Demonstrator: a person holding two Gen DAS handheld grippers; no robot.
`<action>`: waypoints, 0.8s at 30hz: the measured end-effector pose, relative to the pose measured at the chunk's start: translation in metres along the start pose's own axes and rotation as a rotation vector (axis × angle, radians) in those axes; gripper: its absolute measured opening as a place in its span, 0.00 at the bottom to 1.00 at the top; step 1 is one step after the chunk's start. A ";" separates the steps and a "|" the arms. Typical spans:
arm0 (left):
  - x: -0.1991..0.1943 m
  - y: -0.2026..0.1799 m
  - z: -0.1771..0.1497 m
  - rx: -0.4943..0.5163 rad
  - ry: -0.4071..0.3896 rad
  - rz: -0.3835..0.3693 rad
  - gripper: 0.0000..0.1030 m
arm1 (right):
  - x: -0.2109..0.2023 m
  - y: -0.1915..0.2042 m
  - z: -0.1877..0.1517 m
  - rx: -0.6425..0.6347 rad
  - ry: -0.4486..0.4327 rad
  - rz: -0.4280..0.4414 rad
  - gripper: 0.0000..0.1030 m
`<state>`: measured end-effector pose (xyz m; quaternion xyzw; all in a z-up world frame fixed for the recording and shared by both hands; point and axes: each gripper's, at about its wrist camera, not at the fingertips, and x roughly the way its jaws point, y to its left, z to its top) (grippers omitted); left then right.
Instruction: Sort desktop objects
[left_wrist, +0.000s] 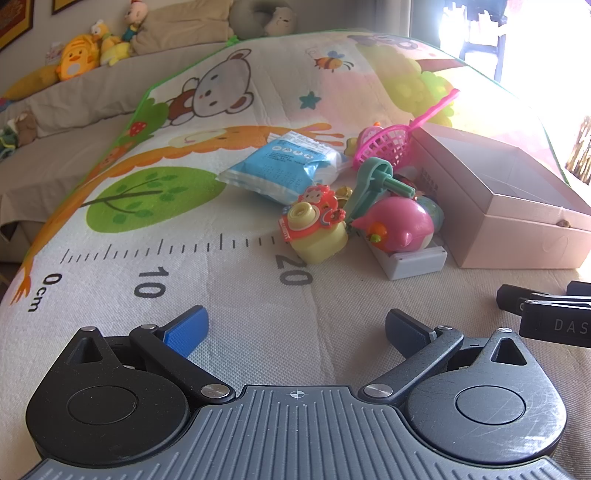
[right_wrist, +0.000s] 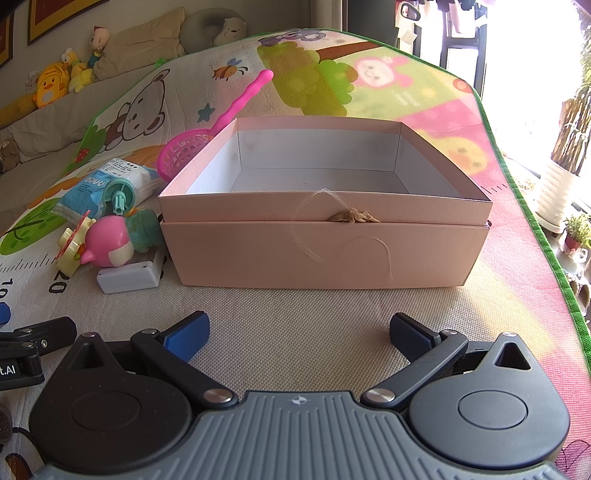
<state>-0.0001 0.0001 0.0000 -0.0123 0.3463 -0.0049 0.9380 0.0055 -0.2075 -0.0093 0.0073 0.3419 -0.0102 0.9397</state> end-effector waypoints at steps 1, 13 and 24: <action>0.000 0.000 0.000 0.000 0.000 0.000 1.00 | 0.000 0.000 0.000 0.000 0.000 0.000 1.00; 0.000 0.000 0.000 0.002 0.001 0.001 1.00 | 0.000 0.000 0.000 0.000 0.000 0.000 1.00; 0.000 0.000 0.000 0.003 0.001 0.003 1.00 | 0.001 0.000 0.000 0.000 -0.001 0.000 1.00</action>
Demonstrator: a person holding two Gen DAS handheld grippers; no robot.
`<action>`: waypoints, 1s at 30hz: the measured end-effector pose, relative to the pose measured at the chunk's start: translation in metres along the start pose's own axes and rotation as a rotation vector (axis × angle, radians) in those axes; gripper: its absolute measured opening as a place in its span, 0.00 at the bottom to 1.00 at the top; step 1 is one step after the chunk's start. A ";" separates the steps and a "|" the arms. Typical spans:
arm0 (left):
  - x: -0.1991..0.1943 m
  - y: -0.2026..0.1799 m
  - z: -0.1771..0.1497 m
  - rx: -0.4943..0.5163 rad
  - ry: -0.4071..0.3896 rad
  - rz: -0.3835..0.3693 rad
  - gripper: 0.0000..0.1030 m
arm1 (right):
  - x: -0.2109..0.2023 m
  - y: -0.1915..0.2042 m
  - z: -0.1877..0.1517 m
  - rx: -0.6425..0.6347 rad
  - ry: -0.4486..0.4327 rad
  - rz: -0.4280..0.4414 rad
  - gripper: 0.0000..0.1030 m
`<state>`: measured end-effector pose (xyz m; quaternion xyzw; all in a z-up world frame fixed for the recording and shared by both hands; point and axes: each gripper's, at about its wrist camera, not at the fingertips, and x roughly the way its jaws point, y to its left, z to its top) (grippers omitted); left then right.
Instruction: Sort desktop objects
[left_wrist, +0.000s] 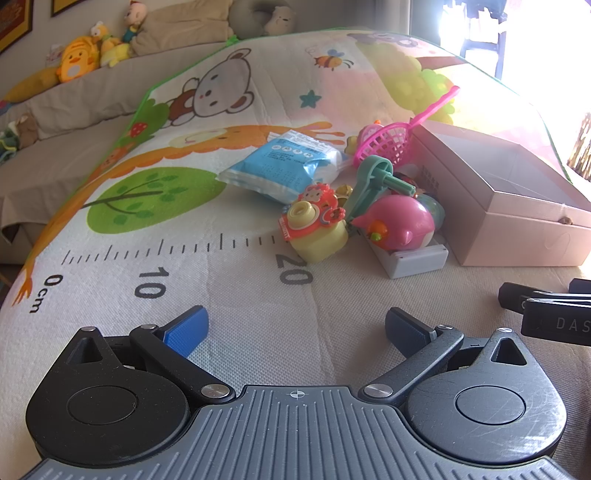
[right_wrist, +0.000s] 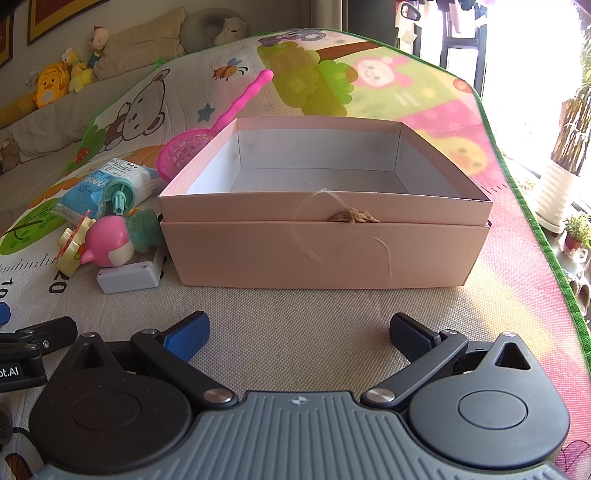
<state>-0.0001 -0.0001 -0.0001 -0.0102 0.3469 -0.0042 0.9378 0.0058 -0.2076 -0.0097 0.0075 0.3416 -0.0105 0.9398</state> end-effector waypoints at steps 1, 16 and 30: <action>0.000 0.000 0.000 0.000 0.000 0.000 1.00 | 0.000 0.000 0.000 -0.001 0.000 0.000 1.00; 0.000 0.000 0.000 0.001 0.001 -0.001 1.00 | -0.007 -0.003 0.000 -0.016 0.072 0.024 1.00; 0.002 0.007 0.005 0.058 0.040 -0.042 1.00 | -0.019 0.006 -0.002 -0.134 0.113 0.145 1.00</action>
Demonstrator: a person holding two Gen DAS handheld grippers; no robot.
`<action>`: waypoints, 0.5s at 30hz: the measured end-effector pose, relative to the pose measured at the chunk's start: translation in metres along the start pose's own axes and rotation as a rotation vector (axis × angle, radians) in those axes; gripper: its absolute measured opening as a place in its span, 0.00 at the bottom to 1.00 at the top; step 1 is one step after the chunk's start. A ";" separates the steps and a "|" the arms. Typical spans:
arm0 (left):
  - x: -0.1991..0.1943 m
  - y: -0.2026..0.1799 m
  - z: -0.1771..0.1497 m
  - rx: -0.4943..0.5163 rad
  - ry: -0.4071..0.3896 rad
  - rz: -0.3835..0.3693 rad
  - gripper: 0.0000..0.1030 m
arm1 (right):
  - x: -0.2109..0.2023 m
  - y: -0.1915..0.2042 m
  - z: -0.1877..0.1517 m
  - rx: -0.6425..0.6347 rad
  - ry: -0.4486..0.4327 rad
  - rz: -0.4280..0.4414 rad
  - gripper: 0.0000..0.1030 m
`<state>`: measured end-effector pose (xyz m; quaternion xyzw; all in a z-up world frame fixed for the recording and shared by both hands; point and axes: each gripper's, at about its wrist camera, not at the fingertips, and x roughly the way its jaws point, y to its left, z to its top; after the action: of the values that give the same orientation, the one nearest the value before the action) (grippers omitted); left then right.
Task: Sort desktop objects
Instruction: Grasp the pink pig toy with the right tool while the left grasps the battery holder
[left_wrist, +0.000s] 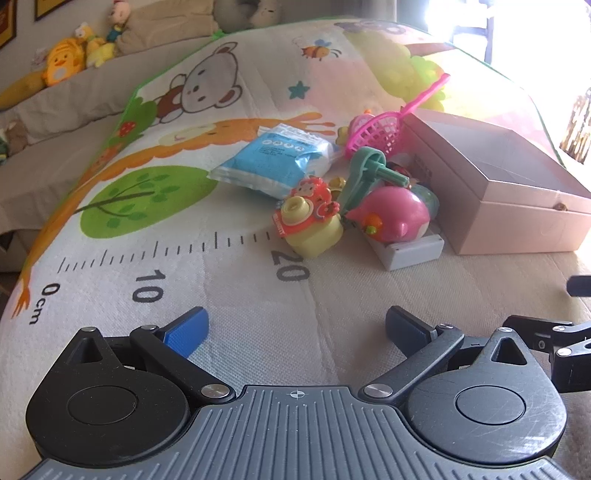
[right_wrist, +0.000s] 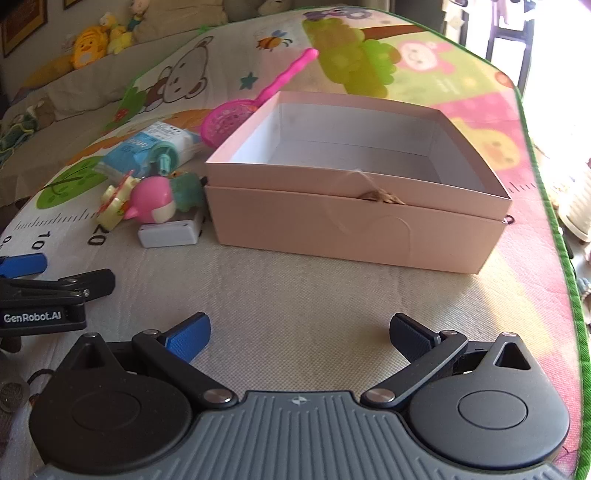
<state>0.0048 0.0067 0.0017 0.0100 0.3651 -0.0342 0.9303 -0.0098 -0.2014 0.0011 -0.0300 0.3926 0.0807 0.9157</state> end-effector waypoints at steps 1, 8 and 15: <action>-0.002 0.006 0.002 0.002 0.010 -0.015 1.00 | -0.004 0.007 0.002 -0.039 -0.015 0.030 1.00; -0.024 0.063 0.019 -0.158 -0.076 0.090 1.00 | -0.023 0.080 0.022 -0.416 -0.219 0.046 0.75; -0.039 0.091 0.024 -0.241 -0.130 0.152 1.00 | 0.025 0.119 0.071 -0.514 -0.206 0.020 0.74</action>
<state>-0.0013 0.0983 0.0451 -0.0763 0.3036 0.0797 0.9464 0.0373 -0.0728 0.0325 -0.2491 0.2642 0.1892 0.9123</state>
